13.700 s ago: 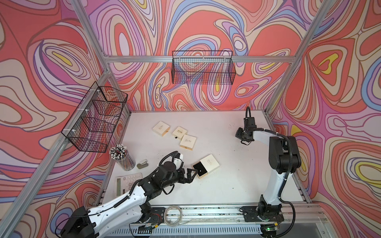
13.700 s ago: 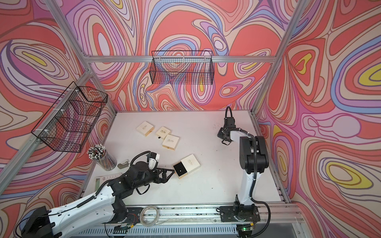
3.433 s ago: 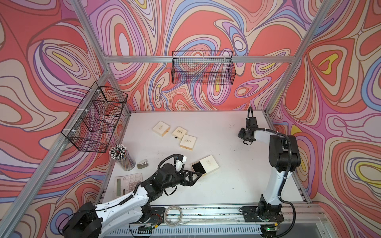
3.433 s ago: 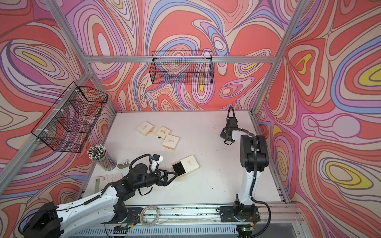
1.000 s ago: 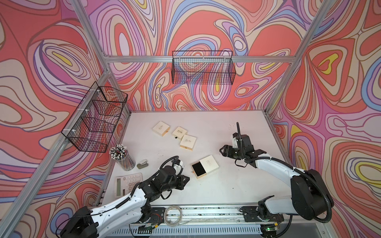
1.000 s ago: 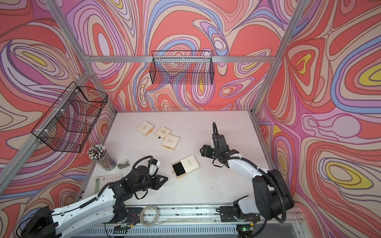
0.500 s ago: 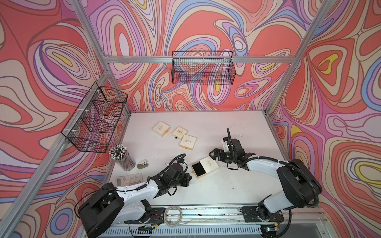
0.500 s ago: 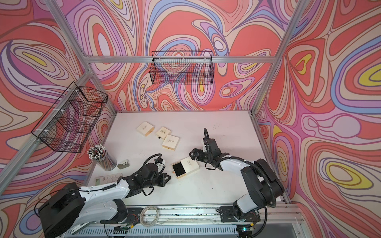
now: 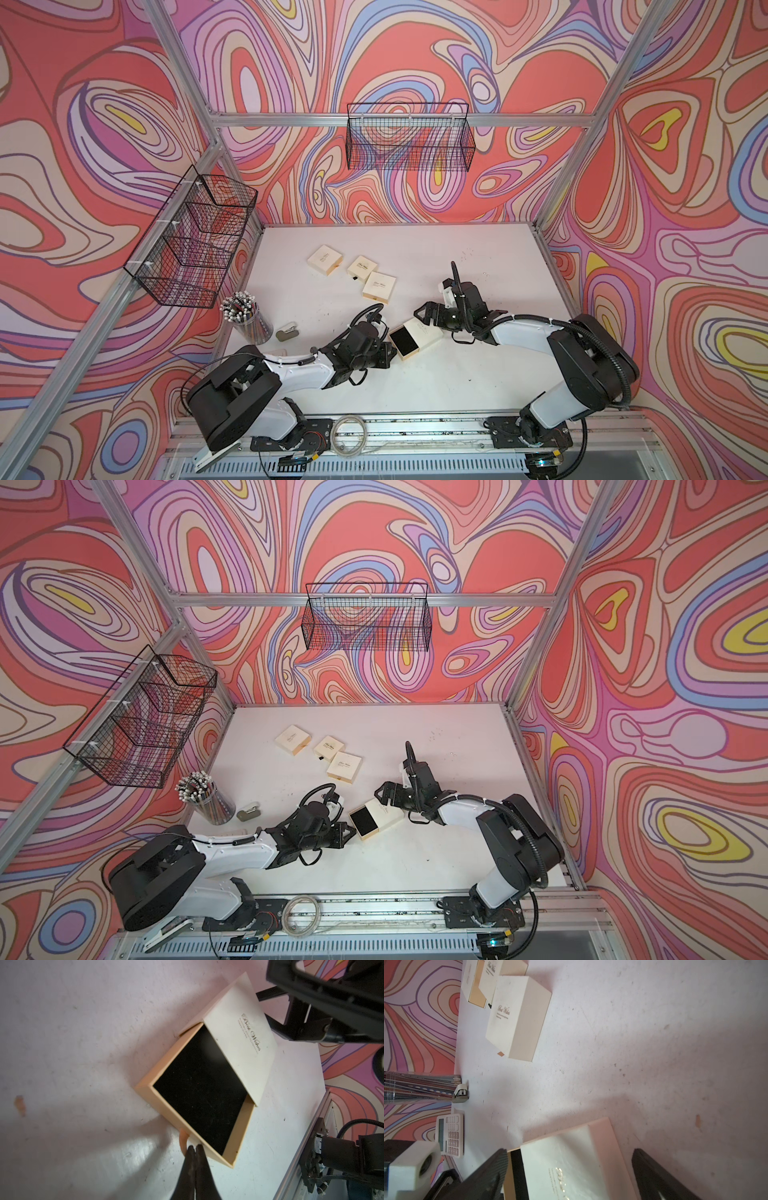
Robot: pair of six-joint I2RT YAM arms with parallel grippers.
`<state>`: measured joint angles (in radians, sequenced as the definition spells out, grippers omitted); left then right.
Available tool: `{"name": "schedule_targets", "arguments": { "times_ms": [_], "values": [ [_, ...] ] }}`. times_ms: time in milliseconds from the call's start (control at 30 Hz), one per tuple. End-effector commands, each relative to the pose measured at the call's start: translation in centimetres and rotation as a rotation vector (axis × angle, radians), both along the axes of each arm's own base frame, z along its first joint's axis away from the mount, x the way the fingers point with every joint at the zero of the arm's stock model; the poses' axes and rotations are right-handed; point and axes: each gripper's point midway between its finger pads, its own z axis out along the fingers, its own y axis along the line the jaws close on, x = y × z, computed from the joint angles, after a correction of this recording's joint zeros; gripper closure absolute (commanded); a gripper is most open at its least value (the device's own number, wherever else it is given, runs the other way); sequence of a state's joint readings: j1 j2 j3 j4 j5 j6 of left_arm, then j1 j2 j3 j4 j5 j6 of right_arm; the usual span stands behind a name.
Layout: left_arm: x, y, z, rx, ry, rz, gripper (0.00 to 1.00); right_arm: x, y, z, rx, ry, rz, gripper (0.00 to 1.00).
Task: Take out the earrings from the drawer-style jewelry box
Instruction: Close the drawer of the jewelry box.
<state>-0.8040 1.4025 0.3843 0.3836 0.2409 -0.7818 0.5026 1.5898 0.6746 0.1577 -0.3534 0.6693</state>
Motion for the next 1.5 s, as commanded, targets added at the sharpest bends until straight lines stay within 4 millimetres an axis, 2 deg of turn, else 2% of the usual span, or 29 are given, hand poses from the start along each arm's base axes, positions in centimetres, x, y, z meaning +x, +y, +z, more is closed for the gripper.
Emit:
{"name": "schedule_targets", "arguments": {
  "times_ms": [0,733,767,800,1033,1267,1400,1467],
  "values": [
    [0.8,-1.5,1.4,-0.063,-0.029,-0.019,1.00,-0.4,0.7,-0.4,0.018,0.009,0.019,0.02],
    [2.1,-4.9,1.2,-0.108,-0.028,-0.065,1.00,-1.1,1.4,-0.7,0.019,0.020,0.043,0.03],
    [2.8,-5.8,2.2,-0.131,-0.048,-0.067,1.00,-1.1,1.4,-0.7,0.020,0.020,0.043,0.03],
    [3.0,-6.1,2.4,-0.138,-0.055,-0.068,1.00,-1.1,1.4,-0.7,0.021,0.020,0.042,0.03],
    [3.5,-7.1,2.4,-0.150,-0.061,-0.071,1.00,-1.2,1.5,-0.9,0.018,0.026,0.044,0.03],
    [3.5,-7.5,1.9,-0.159,-0.055,-0.072,1.00,-0.9,1.3,-0.8,0.005,0.021,0.030,0.03],
    [3.1,-7.0,2.3,-0.164,-0.065,-0.064,1.00,-0.2,0.3,-0.8,-0.050,0.017,-0.027,0.03],
    [2.5,-6.4,2.6,-0.160,-0.070,-0.065,1.00,0.5,-0.4,0.1,-0.075,-0.008,-0.078,0.03]
  ]
}}
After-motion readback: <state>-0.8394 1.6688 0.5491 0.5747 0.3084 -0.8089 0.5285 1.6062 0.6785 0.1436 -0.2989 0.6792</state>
